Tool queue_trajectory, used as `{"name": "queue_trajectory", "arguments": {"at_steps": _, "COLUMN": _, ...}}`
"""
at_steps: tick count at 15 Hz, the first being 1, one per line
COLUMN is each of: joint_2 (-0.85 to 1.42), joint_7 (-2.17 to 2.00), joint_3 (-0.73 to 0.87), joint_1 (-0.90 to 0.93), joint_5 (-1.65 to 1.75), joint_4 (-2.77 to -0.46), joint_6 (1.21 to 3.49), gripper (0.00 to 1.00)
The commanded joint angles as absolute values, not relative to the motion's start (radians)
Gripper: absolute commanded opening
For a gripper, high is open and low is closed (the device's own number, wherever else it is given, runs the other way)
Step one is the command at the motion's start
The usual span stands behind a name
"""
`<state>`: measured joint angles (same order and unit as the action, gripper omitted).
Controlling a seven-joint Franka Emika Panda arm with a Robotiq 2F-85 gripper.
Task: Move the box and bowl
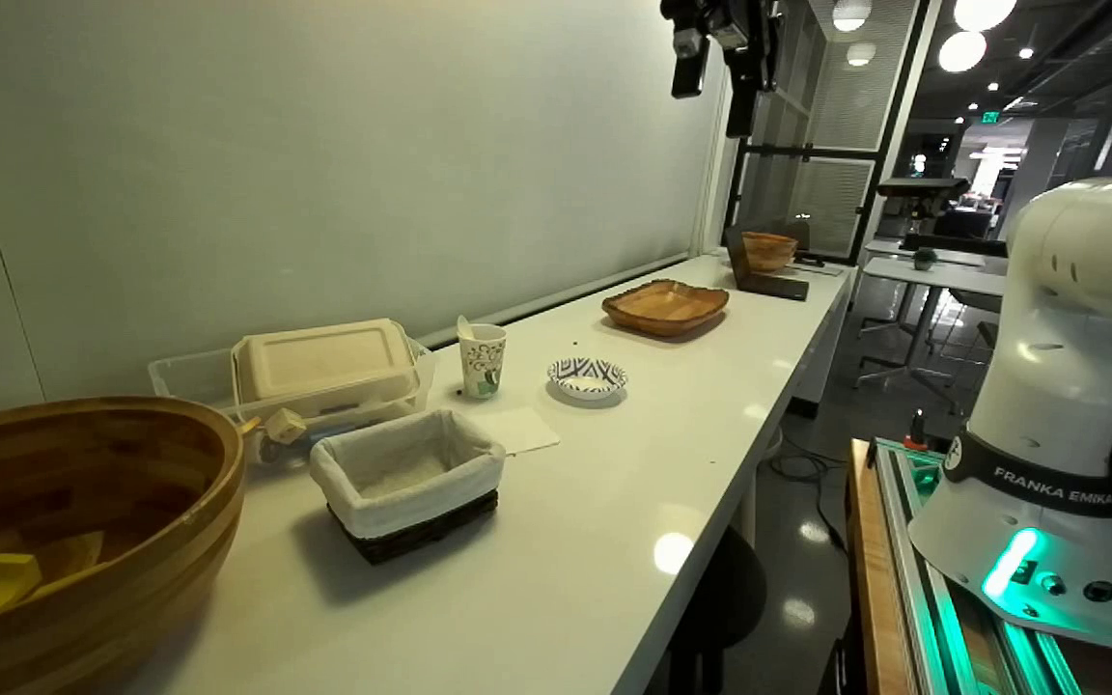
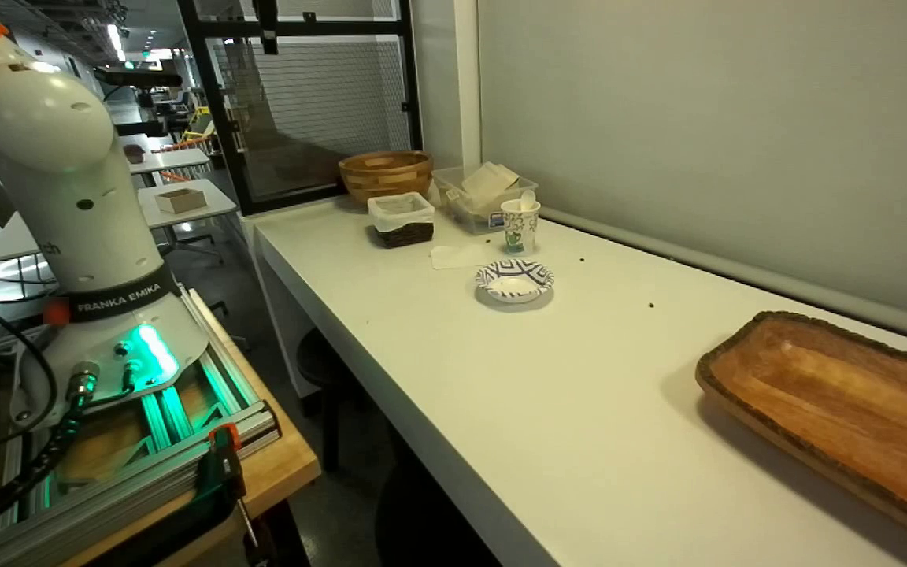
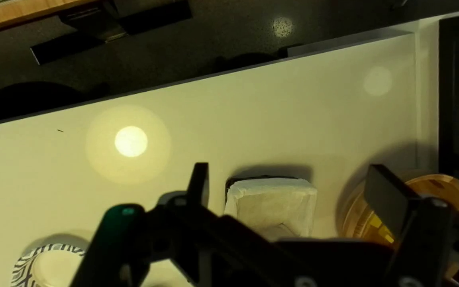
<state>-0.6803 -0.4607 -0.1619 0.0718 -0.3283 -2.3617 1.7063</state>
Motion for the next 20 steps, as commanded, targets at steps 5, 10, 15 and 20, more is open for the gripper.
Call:
{"name": "queue_trajectory", "arguments": {"at_steps": 5, "joint_2": -0.452, "joint_7": -0.528, "joint_3": -0.201, "joint_1": 0.006, "joint_5": -0.330, "joint_4": -2.364, "joint_6": 1.998, "gripper": 1.00}}
{"name": "queue_trajectory", "arguments": {"at_steps": 10, "joint_2": -0.192, "joint_7": -0.547, "joint_3": -0.206, "joint_1": 0.027, "joint_5": -0.315, "joint_4": -2.324, "joint_6": 2.208, "gripper": 1.00}}
{"name": "queue_trajectory", "arguments": {"at_steps": 15, "joint_2": 0.043, "joint_7": -0.598, "joint_3": -0.194, "joint_1": 0.057, "joint_5": -0.247, "joint_4": -2.276, "joint_6": 2.429, "gripper": 1.00}}
{"name": "queue_trajectory", "arguments": {"at_steps": 20, "joint_2": 0.213, "joint_7": -0.599, "joint_3": -0.147, "joint_1": 0.103, "joint_5": -0.181, "joint_4": -2.208, "joint_6": 2.534, "gripper": 1.00}}
